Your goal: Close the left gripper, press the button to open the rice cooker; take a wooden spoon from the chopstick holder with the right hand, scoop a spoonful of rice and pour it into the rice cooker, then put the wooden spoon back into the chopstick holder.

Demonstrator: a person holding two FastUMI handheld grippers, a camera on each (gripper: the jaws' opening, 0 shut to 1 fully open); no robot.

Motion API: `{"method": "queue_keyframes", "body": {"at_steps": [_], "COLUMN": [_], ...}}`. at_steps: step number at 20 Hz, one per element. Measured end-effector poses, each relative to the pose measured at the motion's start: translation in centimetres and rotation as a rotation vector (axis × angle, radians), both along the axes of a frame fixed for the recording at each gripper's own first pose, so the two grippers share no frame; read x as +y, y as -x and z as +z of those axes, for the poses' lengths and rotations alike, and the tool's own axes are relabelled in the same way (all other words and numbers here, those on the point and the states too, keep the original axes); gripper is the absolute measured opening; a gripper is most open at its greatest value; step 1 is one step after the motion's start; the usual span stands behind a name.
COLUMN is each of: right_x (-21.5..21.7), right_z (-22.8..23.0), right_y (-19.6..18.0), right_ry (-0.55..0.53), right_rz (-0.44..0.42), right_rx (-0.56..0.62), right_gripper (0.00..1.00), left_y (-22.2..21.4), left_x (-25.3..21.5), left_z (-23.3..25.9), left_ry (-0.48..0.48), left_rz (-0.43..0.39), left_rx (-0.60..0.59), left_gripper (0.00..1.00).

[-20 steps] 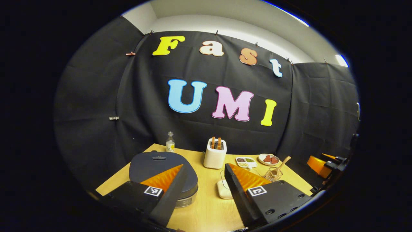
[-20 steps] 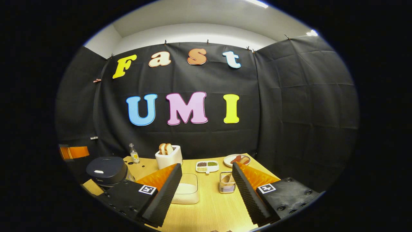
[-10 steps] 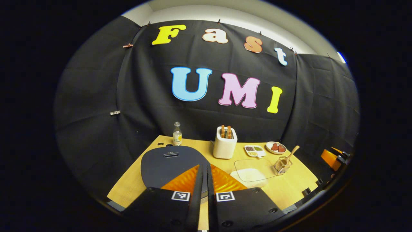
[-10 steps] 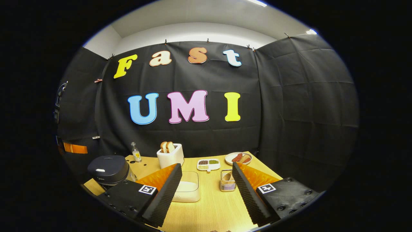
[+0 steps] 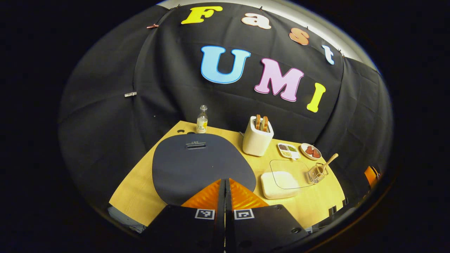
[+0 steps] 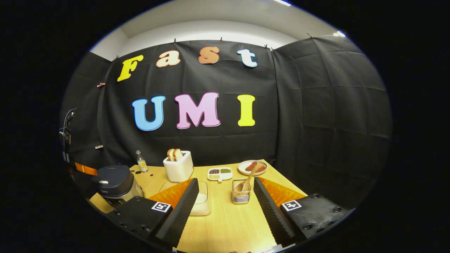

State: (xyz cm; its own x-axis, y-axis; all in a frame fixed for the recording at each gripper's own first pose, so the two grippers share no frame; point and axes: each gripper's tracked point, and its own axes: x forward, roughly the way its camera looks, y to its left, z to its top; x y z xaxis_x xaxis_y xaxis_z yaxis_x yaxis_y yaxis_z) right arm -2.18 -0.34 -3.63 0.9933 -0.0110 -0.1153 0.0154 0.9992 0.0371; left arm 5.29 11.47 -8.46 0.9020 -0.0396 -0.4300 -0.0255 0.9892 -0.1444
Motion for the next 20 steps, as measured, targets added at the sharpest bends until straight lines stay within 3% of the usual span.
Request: {"method": "queue_keyframes", "body": {"at_steps": [13,20], "right_x": [-0.7,-1.2], "right_z": [-1.2,-2.9], "right_y": [-3.0,-6.0], "right_ry": [0.005,0.034], "right_rz": [0.006,0.062], "right_rx": [0.061,0.125], "right_gripper": [0.98,0.98], "left_y": [-1.8,-2.1], "left_x": [-0.1,-0.2], "left_z": [-4.0,-4.3], "left_ry": [-0.038,0.041], "left_rz": [0.025,0.088], "left_rx": [0.101,0.137], "left_gripper": [0.07,0.06]}}
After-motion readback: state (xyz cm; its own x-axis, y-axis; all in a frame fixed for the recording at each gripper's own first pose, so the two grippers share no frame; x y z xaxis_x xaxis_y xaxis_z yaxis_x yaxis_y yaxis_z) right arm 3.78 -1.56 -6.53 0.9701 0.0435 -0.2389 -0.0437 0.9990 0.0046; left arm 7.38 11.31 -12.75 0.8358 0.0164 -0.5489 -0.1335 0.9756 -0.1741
